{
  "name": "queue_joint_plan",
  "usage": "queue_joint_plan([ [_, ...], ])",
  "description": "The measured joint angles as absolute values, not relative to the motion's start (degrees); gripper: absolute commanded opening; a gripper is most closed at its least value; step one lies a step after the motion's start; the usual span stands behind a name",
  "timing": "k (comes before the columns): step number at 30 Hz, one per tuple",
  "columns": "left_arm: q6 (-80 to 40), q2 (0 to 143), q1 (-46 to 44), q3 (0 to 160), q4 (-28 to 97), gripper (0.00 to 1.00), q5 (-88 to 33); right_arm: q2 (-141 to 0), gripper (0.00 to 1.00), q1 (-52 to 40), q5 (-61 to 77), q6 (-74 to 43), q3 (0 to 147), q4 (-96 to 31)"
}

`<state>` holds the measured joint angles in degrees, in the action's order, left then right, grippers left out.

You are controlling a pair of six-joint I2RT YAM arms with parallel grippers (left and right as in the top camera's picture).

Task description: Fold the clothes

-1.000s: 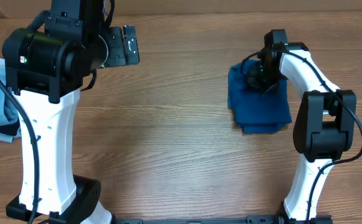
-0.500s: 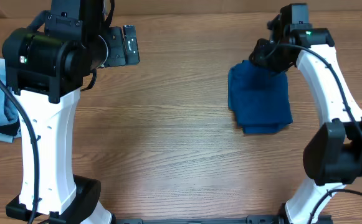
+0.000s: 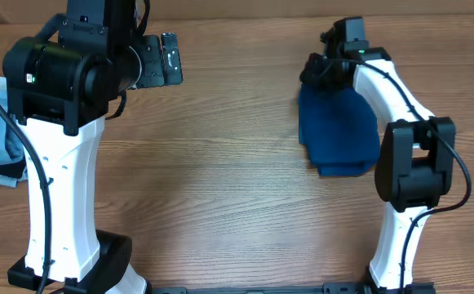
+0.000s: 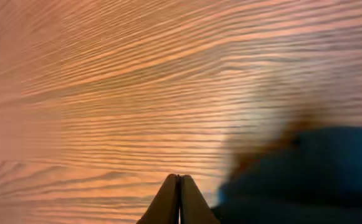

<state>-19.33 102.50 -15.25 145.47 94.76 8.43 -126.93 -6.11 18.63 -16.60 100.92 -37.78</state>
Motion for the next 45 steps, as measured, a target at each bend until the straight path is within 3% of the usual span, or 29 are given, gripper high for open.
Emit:
queue_joint_plan([
  [3, -19.4, 102.5, -15.2, 145.5, 94.7, 1.00, 8.4, -126.7, 0.04, -6.1, 19.6, -15.7, 102.3, -42.1],
  [10, -19.4, 102.5, -15.2, 145.5, 94.8, 1.00, 8.4, -115.2, 0.04, 2.3, 18.8, -15.0, 107.8, -73.3],
  [13, -19.4, 102.5, -15.2, 145.5, 94.8, 1.00, 8.4, -113.4, 0.04, 3.8, 15.0, -15.0, 107.0, -79.3],
  [25, -19.4, 102.5, -15.2, 145.5, 94.8, 1.00, 8.4, -113.9, 0.04, 3.7, 9.9, -17.1, 75.6, -59.4],
  [33, -19.3, 102.5, -15.2, 145.5, 94.7, 1.00, 8.4, -110.8, 0.05, 3.7, 12.4, -15.8, 76.0, -61.7],
  [38, -19.4, 102.5, -15.2, 145.5, 94.8, 1.00, 8.4, -100.8, 0.09, 4.3, 12.4, -15.2, 84.6, -61.0],
  [45, -19.4, 102.5, -15.2, 145.5, 93.7, 1.00, 8.4, -102.1, 0.08, 11.6, 9.8, -16.3, 86.3, -58.2],
])
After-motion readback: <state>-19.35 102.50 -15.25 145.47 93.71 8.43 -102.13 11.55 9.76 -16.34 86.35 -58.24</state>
